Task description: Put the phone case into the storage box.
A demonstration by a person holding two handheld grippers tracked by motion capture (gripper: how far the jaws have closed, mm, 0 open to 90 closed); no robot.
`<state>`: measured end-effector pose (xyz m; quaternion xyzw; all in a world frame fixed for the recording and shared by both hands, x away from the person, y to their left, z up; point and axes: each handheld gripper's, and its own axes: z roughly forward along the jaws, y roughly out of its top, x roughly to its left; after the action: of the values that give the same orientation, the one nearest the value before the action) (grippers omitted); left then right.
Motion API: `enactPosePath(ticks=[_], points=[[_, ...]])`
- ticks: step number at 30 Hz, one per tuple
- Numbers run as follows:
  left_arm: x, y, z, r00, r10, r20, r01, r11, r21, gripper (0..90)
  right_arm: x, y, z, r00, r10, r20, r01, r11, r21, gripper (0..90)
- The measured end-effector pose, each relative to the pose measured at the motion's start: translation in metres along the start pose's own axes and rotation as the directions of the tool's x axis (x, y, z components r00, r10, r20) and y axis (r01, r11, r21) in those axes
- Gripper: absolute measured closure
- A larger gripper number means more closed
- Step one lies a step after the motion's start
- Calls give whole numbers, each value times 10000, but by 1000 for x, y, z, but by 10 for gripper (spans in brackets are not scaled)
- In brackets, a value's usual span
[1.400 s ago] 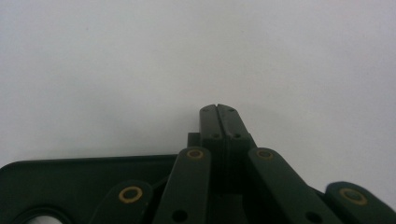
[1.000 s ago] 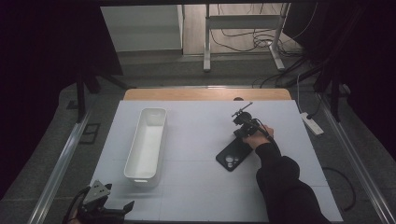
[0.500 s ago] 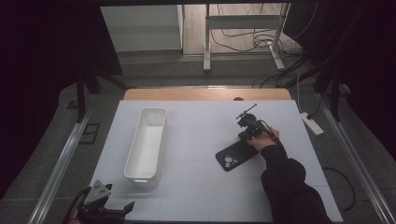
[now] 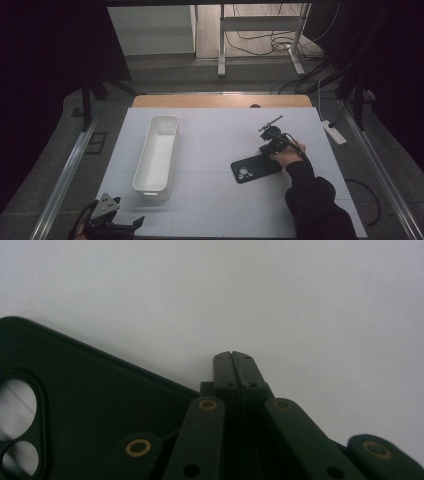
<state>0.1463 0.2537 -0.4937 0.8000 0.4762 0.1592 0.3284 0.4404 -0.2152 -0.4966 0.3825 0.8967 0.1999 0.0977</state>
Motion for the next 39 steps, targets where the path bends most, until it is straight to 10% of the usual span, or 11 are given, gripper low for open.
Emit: enactPosePath(ticks=[39], points=[[-1,0,0,9999,112,-12,-112,9999,38,14,25,-64,-29,9991,-82,-404,77,9999,-119,898]])
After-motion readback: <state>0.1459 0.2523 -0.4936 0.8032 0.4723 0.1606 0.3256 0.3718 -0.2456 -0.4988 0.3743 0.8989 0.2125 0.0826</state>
